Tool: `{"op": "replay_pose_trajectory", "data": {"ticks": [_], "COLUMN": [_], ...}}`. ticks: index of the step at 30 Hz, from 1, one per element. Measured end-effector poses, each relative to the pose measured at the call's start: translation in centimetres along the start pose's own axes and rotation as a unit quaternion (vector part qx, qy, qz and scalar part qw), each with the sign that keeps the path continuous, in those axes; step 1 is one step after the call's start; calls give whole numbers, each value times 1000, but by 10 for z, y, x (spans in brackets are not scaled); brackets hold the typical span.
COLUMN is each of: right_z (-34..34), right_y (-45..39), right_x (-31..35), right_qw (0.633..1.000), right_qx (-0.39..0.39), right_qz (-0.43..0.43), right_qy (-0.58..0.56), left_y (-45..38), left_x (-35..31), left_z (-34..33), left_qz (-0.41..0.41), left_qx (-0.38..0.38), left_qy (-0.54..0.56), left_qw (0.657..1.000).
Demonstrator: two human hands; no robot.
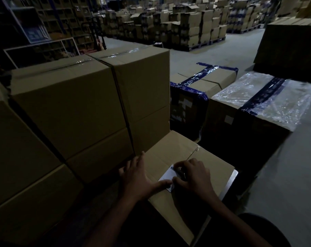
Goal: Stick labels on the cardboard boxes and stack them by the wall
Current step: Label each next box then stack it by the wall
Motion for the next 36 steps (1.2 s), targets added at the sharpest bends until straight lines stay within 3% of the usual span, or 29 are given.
{"op": "replay_pose_trajectory", "data": {"ticks": [18, 28, 32, 36], "right_z": [2, 9, 19, 14], "right_y": [-4, 26, 56, 74], "right_x": [-1, -7, -8, 2], "right_qw": [1000, 995, 982, 980], "right_qx": [22, -101, -180, -173], "right_qz": [-17, -11, -59, -77], "right_qy": [-14, -14, 17, 58], "left_y": [-2, -1, -1, 3], "left_x": [1, 2, 1, 3], "left_z": [-4, 2, 4, 7], "left_qz": [-3, 0, -1, 6], "left_qx": [1, -30, -34, -65], "left_qy": [11, 11, 18, 25], "left_qw": [1000, 999, 999, 998]}}
Point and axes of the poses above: each hand's wrist, its own y-axis away from the middle knuckle, its own z-axis out of the back of the hand, x = y × z, the point moved 10 cm from there along -y, towards the middle knuckle, and after that the axes turned 13 degrees about z, right-handed, at the moved point
